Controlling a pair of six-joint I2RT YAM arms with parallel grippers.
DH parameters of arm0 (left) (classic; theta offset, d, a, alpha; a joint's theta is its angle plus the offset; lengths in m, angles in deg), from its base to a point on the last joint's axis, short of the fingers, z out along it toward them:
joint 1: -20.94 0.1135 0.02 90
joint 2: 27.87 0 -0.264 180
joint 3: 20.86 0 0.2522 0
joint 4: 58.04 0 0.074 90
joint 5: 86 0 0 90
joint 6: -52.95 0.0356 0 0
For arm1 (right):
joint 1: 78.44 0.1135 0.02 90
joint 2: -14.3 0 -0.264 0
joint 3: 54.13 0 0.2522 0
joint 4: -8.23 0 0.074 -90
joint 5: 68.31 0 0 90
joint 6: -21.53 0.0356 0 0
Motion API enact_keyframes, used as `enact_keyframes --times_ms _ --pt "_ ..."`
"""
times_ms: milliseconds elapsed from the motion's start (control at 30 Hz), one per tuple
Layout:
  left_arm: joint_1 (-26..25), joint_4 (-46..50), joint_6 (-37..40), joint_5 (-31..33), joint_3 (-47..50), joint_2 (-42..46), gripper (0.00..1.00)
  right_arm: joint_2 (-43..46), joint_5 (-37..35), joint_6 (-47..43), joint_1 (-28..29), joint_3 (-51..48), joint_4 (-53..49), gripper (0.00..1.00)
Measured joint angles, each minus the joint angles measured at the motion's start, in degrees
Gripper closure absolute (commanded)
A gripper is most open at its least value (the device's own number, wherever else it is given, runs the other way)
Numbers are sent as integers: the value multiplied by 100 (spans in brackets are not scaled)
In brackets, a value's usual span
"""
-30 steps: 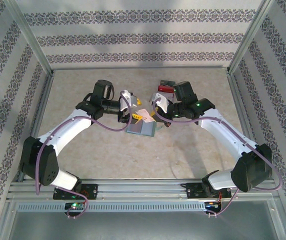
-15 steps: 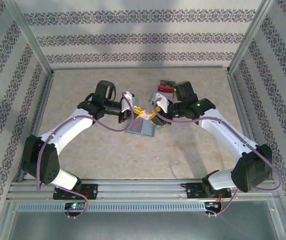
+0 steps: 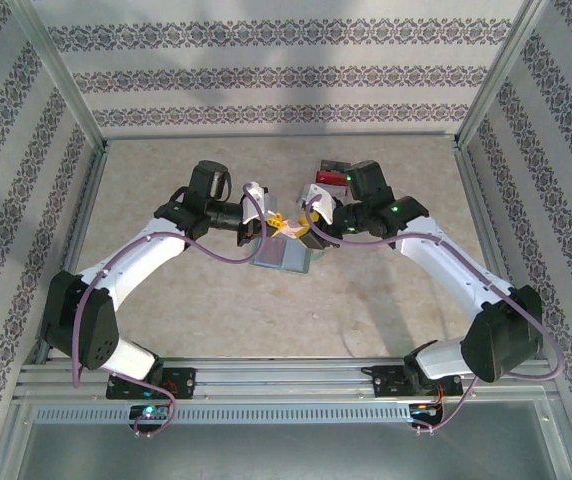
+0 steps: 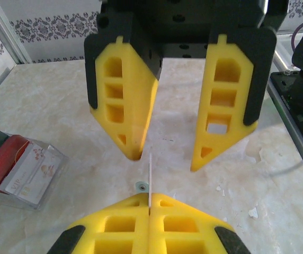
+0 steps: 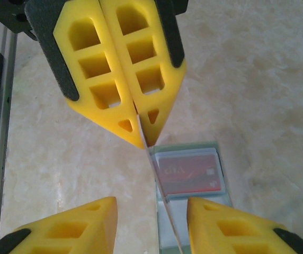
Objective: Take the credit cards out of the card holder
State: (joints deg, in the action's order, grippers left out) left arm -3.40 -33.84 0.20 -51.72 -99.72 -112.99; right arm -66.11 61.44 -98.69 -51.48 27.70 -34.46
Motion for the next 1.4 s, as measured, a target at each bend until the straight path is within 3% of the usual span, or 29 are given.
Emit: enact_keyframes --times_ms 267,400,667,967,1400 --pt "0 -186 -131 -74 81 22 100 -107 28 17 52 22 195 95" --pt "4 -282 -168 -42 149 46 99 -107 35 -2 42 22 173 100" --pt "2 -586 -393 310 442 308 40 -66 -313 -321 -11 87 -127 100" --pt "7 -1453 -817 1716 1775 1434 23 -343 -1344 -1200 -275 1309 -1300 100" --pt "122 -2166 -2111 4341 3156 2758 0 -2514 -3244 -2238 -511 3777 -2887 100"
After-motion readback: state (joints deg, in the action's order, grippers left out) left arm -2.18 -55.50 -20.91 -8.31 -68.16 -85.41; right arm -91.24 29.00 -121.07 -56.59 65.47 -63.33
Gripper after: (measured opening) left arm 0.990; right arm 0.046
